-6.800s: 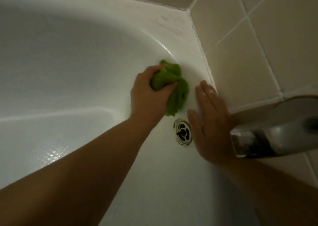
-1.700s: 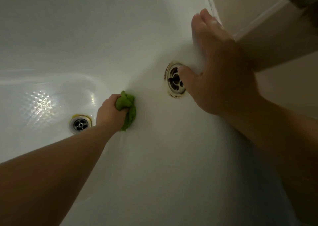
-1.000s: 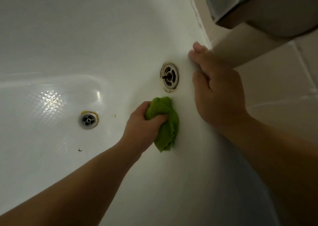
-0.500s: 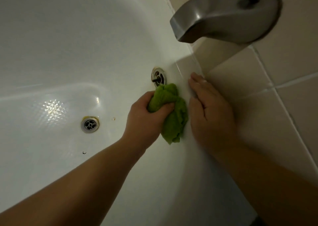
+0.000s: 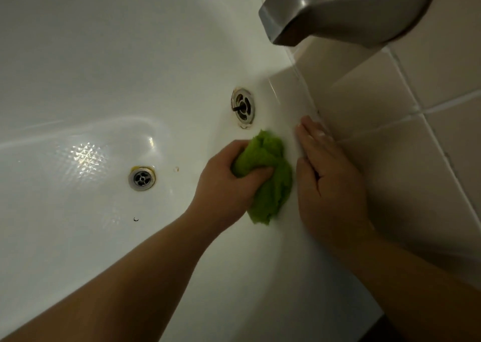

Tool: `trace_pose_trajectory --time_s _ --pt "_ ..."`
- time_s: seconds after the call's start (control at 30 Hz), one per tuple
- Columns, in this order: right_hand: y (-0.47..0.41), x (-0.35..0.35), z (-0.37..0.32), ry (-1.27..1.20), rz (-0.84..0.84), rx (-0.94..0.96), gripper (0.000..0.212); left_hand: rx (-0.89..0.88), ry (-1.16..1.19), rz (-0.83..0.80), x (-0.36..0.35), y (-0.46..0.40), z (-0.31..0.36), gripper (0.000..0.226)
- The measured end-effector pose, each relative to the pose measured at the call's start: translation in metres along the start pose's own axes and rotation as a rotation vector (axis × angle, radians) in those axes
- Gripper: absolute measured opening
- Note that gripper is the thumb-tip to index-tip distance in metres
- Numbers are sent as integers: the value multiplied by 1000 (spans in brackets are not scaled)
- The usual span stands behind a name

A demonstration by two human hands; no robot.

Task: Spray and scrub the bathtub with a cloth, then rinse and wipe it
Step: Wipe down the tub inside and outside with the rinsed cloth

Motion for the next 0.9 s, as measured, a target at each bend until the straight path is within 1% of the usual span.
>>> trace_pose_trajectory --time_s 0.07,0.1,0.17,0.2,0.27,0.3,0.4,0.47,0.5,0.53,0.6,0.67,0.7,0.77,0.83,0.9 --pt "0 1 -1 40 -11 -7 53 6 -1 102 1 -14 -15 22" --pt "-1 1 -2 54 -22 -10 56 37 -16 161 2 -21 -27 19" --pt "-3 0 -3 68 -38 -8 61 167 -53 229 7 -30 -56 13" --pt "-3 0 -3 70 -36 -1 61 247 -57 230 11 -30 -68 11" --pt "-4 -1 -2 62 -25 10 62 353 -52 189 18 -25 -82 11" --pt "-4 -1 -1 58 -24 12 62 358 -47 160 19 -21 -84 12" --pt "-4 -1 -1 57 -31 -1 63 254 -25 89 18 -16 -78 20" --pt "-5 -2 -2 54 -35 3 63 223 -15 106 22 -26 -81 22" --pt "-6 -2 -2 55 -31 9 63 240 -22 134 26 -32 -88 22" --pt "-7 -2 -2 56 -24 17 63 276 -39 159 30 -38 -96 20" --pt "-8 -1 -3 52 -20 22 63 409 -85 182 39 -39 -119 13" --pt "-8 -1 -4 57 -20 22 63 541 -156 156 43 -30 -142 6" --pt "-8 -1 -4 56 -22 26 63 576 -206 122 45 -23 -149 7" --pt "-9 0 -3 56 -29 30 64 576 -232 39 48 -14 -152 11" --pt "-10 -1 -3 63 -36 36 64 507 -167 -63 50 -15 -144 20" --pt "-11 -1 -3 71 -39 45 64 441 -114 -80 51 -26 -137 26"
Point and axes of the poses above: each hand's wrist, its own y-axis away from the middle knuckle, its own x-axis out of the back of the hand, z = x × y, the point moved 2 cm from there along -y, towards the middle knuckle, and after that the axes turned 3 degrees about -z, right-handed, at the moved point
